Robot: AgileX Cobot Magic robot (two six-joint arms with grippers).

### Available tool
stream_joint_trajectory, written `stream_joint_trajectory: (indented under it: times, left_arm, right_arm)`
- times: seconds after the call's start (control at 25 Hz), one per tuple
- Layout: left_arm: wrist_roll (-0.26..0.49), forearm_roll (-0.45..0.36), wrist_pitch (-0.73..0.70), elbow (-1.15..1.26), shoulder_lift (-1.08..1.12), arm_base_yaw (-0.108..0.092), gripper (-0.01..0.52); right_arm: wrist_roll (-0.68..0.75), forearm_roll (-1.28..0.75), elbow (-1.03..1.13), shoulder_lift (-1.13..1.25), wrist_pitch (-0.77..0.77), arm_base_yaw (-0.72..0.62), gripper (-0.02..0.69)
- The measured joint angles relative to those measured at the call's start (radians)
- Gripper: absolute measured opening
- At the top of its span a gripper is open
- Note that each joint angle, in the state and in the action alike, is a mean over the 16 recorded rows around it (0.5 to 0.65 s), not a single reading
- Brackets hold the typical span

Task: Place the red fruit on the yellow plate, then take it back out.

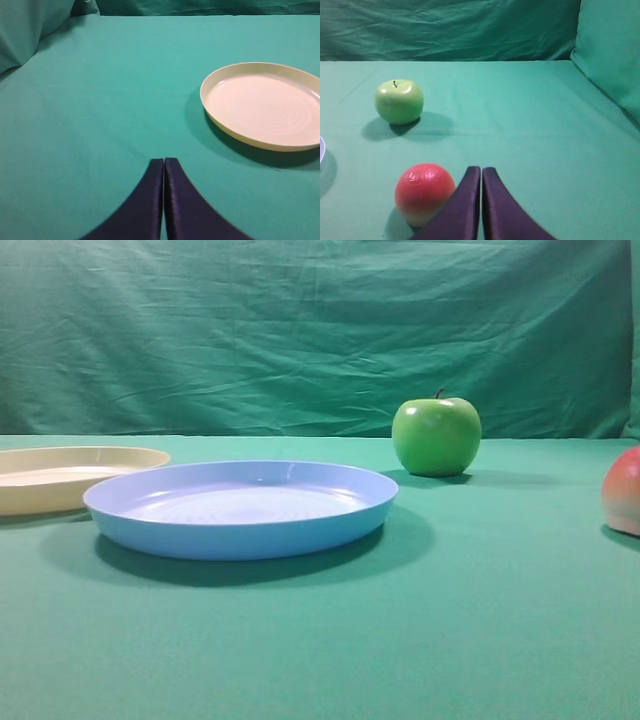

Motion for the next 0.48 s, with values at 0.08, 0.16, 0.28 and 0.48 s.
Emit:
stream_joint_trajectory:
  times: [0.08, 0.16, 0.28, 0.48]
  left_arm:
    - [0.000, 0.000, 0.000, 0.000, 0.000, 0.000, 0.000]
    - [0.000, 0.000, 0.000, 0.000, 0.000, 0.000, 0.000]
    - [0.000, 0.000, 0.000, 0.000, 0.000, 0.000, 0.000]
    - [0.000, 0.000, 0.000, 0.000, 0.000, 0.000, 0.000]
  right_arm:
    - [-0.002, 0.000, 0.011, 0.000, 0.007, 0.000, 0.000]
    - [-0.006, -0.001, 0.016, 0.000, 0.017, 0.000, 0.000]
    - [-0.015, -0.001, 0.018, 0.000, 0.033, -0.001, 0.000]
    - [-0.029, -0.002, 0.018, 0.000, 0.056, -0.001, 0.000]
